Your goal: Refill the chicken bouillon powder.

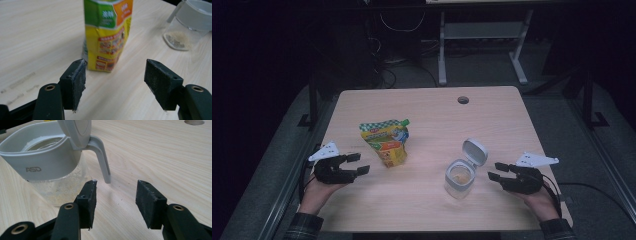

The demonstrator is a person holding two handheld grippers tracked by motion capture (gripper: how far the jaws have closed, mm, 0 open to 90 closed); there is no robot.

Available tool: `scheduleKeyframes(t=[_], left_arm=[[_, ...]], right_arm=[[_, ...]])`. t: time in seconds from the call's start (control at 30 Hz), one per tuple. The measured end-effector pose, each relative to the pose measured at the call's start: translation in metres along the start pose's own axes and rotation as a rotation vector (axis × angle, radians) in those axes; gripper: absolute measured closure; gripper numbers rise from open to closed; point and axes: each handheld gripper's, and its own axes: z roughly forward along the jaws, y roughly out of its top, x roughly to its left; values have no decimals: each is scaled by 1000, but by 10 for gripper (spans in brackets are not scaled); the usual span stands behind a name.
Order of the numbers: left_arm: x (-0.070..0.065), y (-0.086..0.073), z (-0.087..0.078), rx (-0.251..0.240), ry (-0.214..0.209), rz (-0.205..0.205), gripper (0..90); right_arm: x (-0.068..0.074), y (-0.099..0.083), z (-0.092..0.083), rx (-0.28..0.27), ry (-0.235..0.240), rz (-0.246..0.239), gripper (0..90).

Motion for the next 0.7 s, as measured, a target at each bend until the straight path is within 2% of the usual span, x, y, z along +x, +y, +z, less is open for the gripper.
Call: scheduleKeyframes(t=[0.13, 0.3, 0.4, 0.7], left_arm=[[8, 6, 1, -7, -33, 10, 328], [18, 20, 4, -31, -46, 24, 331], [20, 26, 7, -50, -62, 20, 340], [27, 40, 14, -88, -75, 50, 355]], right_arm=[[0, 1, 0, -7, -2, 4, 505], [-2, 0, 1, -7, 0, 10, 504], [-2, -1, 0, -4, -4, 8, 504], [-3, -3, -3, -3, -16, 9, 505]])
